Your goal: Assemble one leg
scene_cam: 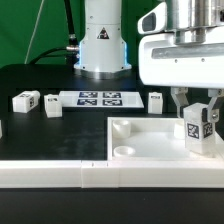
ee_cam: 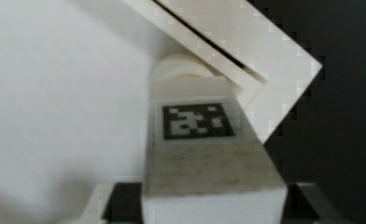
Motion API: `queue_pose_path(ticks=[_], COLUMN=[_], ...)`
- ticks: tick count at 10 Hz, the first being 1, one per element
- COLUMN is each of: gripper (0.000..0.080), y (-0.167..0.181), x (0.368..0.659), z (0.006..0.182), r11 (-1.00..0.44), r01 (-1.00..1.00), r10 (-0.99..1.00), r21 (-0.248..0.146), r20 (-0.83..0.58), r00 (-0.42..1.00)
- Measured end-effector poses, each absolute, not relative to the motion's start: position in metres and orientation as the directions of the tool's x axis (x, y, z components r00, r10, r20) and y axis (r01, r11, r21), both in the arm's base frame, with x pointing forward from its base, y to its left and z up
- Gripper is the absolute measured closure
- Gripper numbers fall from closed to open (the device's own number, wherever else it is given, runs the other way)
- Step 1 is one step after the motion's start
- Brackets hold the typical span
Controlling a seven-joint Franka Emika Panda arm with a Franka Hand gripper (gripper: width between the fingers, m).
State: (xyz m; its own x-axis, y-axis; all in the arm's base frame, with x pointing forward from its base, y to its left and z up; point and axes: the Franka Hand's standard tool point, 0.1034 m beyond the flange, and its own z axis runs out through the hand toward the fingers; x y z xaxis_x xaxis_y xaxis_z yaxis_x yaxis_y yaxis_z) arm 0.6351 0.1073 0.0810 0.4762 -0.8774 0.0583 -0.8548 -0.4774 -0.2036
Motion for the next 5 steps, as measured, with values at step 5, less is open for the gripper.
queue_pose_path(ticks=[5], gripper=[0.0504], y=[0.112], x=[0.6296], z=[0.0802], r11=[-0.033], r01=[-0.982], r10=[-0.997], r21=[-0.187], r20=[-0.068], r00=[0.047])
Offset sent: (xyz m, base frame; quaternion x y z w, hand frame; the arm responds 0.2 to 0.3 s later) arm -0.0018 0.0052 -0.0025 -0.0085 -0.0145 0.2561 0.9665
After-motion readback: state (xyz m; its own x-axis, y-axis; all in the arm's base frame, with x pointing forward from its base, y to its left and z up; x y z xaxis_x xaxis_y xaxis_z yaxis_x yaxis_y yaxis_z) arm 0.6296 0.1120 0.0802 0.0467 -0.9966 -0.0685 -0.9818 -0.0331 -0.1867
